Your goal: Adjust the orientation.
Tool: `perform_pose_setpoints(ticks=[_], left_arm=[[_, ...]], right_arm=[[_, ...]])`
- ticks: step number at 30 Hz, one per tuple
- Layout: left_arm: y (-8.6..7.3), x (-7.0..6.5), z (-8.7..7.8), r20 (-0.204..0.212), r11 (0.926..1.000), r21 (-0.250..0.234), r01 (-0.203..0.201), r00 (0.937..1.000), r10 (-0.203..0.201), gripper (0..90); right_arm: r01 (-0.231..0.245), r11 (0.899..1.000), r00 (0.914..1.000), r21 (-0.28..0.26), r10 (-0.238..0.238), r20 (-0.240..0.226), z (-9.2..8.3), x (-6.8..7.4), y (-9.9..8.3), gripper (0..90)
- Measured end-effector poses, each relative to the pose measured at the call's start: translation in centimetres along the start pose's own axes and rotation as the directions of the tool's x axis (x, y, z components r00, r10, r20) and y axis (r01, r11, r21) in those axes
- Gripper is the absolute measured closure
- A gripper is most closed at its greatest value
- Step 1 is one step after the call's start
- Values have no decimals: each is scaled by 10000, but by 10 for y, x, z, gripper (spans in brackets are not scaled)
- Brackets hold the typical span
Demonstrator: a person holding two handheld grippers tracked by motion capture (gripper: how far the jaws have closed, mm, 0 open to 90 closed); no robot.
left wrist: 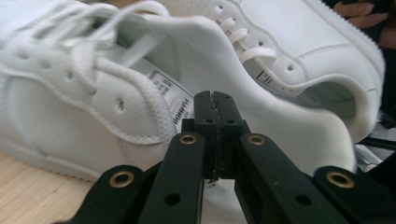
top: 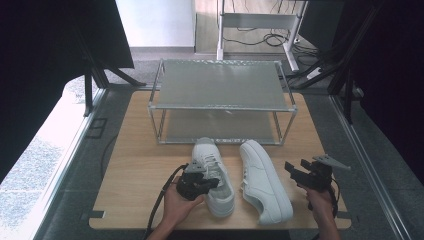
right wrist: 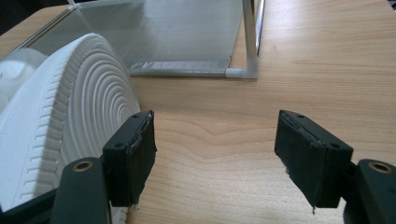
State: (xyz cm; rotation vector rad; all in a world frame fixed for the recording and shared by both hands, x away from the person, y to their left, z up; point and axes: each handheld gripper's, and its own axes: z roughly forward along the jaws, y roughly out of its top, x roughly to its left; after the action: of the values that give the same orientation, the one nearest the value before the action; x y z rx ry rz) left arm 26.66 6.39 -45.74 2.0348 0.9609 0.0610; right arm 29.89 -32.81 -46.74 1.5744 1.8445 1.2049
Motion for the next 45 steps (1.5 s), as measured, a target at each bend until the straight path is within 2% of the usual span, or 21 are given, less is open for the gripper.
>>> perform_pose_setpoints(ticks=[4,8,14,18,22,24,25,26,27,30,31,33,34,35,36,37,38,41,42,43,45], left_arm=[[-4,6,-8,178,9997,17,238,9996,-238,900],[-7,12,-12,112,9995,78,293,9995,-294,900],[-10,27,-21,168,9976,33,689,9975,-690,900],[-12,38,-28,-7,9956,-56,930,9957,-930,900],[-13,46,-34,123,9929,-140,1179,9930,-1178,898],[-13,48,-35,322,9923,-228,1214,9922,-1207,867],[-12,48,-38,660,9906,-471,1284,9899,-1252,842],[-12,48,-38,660,9906,-471,1284,9899,-1252,832],[-12,48,-40,848,9886,-669,1348,9880,-1290,816],[-11,49,-47,1390,9826,-1173,1441,9821,-1274,774],[-9,49,-53,1691,9788,-1509,1382,9792,-1122,710],[-7,50,-57,1865,9760,-1699,1363,9769,-1040,681],[-5,51,-63,1561,9729,-1953,1235,9833,-935,597],[-5,52,-66,1230,9729,-1994,1168,9880,-934,568],[-5,52,-66,1230,9729,-1994,1168,9880,-934,548],[-5,54,-69,857,9720,-2050,1151,9914,-993,548],[-5,57,-71,725,9697,-2131,1196,9917,-1063,498],[-8,66,-79,605,9557,-2541,1489,9886,-1380,449],[-9,70,-84,317,9505,-2767,1413,9899,-1379,403],[-9,70,-84,317,9505,-2767,1413,9899,-1379,384],[-11,73,-87,-52,9477,-2899,1332,9900,-1408,376]], right_arm=[[-23,10000,10000,-14,23,18,0,-1,0,290],[7,10000,10000,-64,-7,56,-1,0,0,291],[25,10000,10000,-49,-25,63,-1,-1,0,292],[47,10000,10000,-41,-47,50,-1,-2,0,292],[9,10000,10000,-48,-8,69,-1,-4,0,292],[5,10000,9999,-92,-4,124,-2,-4,0,299],[130,9989,9994,-448,-116,317,-5,-2,2,313],[130,9989,9994,-448,-116,317,-5,-2,2,313],[174,9970,9996,-754,-155,253,-9,2,4,327],[246,9956,9995,-910,-226,228,-12,4,6,345],[286,9956,9996,-891,-278,104,-13,5,7,354],[287,9958,9996,-872,-282,64,-13,5,8,362],[265,9962,9996,-834,-266,-2,-12,6,8,373],[267,9963,9996,-817,-267,7,-12,6,8,378],[267,9963,9996,-817,-267,7,-12,6,8,378],[300,9965,9995,-782,-301,-8,-12,5,8,384],[330,9964,9994,-782,-338,-85,-13,6,9,395],[403,9962,9990,-771,-416,-160,-14,7,9,408],[465,9963,9987,-728,-478,-159,-14,7,10,418],[465,9963,9987,-728,-478,-159,-14,7,10,418],[486,9963,9986,-711,-499,-169,-15,8,10,429]])
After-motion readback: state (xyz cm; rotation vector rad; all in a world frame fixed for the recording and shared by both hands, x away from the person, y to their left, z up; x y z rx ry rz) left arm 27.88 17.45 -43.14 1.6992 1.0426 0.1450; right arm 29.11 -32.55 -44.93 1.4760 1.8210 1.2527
